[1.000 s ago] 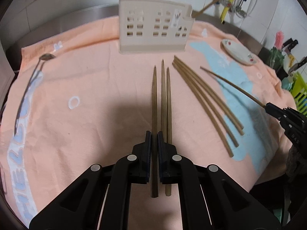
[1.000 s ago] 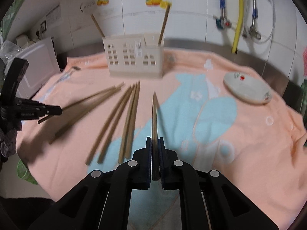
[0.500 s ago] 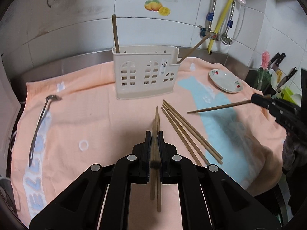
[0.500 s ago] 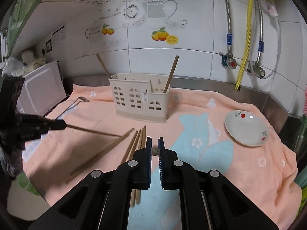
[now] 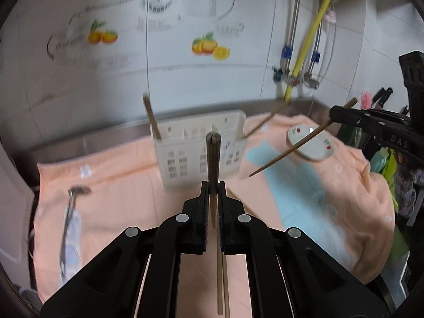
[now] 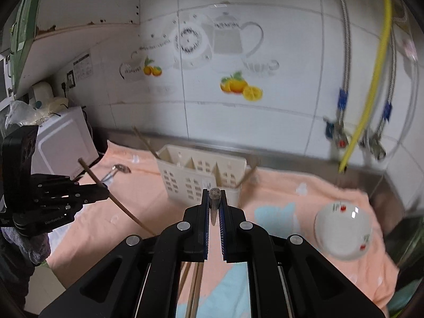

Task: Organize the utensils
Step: 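Lift and carry the left tool's chopstick to the holder while the right tool carries its own, then drop the chopsticks into the holder by opening both tools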

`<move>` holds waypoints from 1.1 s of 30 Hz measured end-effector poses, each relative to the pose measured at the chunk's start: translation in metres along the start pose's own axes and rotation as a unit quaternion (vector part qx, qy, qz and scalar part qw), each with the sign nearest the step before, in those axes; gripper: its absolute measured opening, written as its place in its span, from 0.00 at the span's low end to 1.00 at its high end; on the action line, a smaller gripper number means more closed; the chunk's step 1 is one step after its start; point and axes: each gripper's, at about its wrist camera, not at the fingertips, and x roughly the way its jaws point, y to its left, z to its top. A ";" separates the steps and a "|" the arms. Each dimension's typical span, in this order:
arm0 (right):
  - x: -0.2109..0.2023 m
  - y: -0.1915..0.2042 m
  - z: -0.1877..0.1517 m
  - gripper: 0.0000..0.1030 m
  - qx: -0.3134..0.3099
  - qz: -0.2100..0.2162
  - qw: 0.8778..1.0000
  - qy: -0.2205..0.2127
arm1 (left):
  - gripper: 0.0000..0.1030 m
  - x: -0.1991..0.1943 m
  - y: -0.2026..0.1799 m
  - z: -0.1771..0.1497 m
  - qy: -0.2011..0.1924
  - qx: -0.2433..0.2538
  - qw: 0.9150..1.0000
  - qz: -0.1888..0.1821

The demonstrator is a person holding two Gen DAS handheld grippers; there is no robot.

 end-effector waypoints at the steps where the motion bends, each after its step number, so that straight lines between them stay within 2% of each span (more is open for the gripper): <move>1: -0.001 0.001 0.008 0.06 -0.006 -0.003 1.000 -0.004 | 0.05 -0.003 0.000 0.005 -0.006 0.003 1.000 0.000; 8: -0.006 -0.003 0.048 0.06 -0.004 0.000 1.000 -0.025 | 0.05 -0.026 0.001 0.068 -0.071 0.014 0.997 0.024; 15: 0.010 -0.005 0.065 0.06 -0.004 -0.008 1.000 -0.026 | 0.05 -0.018 0.006 0.106 -0.101 0.014 0.993 0.054; 22: 0.035 -0.009 0.067 0.06 -0.001 -0.011 1.000 -0.012 | 0.05 0.014 0.025 0.114 -0.091 -0.014 0.994 0.065; 33: 0.075 -0.012 0.051 0.06 0.005 -0.018 1.000 0.024 | 0.05 0.056 0.046 0.098 -0.046 -0.041 0.996 0.065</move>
